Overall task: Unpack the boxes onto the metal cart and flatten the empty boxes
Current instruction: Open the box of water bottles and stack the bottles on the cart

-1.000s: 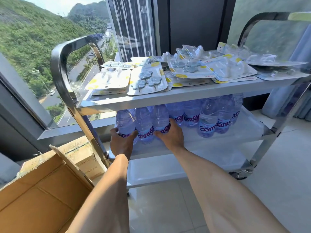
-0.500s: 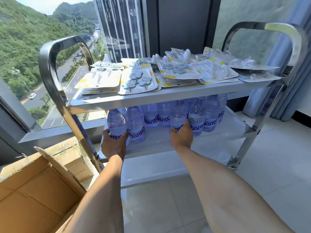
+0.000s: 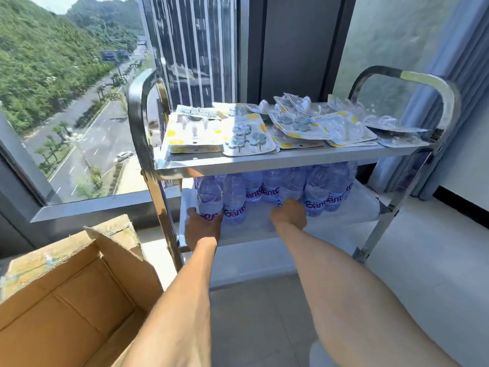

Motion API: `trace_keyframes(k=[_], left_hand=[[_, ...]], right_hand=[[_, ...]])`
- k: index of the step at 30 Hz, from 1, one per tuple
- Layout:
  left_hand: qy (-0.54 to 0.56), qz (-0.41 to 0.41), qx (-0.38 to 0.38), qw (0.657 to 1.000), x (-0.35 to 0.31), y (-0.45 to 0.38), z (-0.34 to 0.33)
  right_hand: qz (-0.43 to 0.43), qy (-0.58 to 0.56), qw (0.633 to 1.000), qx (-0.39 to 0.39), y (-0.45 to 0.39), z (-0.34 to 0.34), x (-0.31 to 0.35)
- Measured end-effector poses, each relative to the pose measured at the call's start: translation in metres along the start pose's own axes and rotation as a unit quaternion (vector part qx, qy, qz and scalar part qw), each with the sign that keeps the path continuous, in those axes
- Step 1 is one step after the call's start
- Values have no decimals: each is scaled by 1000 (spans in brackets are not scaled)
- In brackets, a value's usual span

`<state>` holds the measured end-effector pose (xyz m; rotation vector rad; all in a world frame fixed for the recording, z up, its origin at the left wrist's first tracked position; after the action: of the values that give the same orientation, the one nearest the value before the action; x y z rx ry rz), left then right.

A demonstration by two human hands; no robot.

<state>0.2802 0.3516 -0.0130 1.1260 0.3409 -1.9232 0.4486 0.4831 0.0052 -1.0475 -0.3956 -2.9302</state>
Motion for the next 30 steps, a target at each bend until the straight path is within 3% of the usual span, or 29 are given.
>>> trace_keyframes(k=[5,13,17,21,30], left_hand=[[-13,-13,-5,1000,-6,2,-7],[33,94,-81,992,-36,32,-50],[44,78,-104,991,-48,43,-59],[-45,32,-84,995,-47,48,-68],[-49,42,-125,990,-67,31,-105]], right_hand=[[52,55,997,33,-3,-3,6],[119,118,977,136,-8,10,-21],[151,116,973,131,-12,23,-15],[168,172,952,190,-12,4,-24],[273,256,917,135,-16,-17,-53]])
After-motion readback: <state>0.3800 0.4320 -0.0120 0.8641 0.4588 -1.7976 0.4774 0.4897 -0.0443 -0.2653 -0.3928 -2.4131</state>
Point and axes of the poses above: each hand's wrist, its own y-axis away from the middle knuckle, its own z-axis out of the back of the hand, x = y × z, the point moved 2 cm from there along -y, towards the middle knuckle, and after that the axes turned 14 degrees about x, right-handed, at the moved point
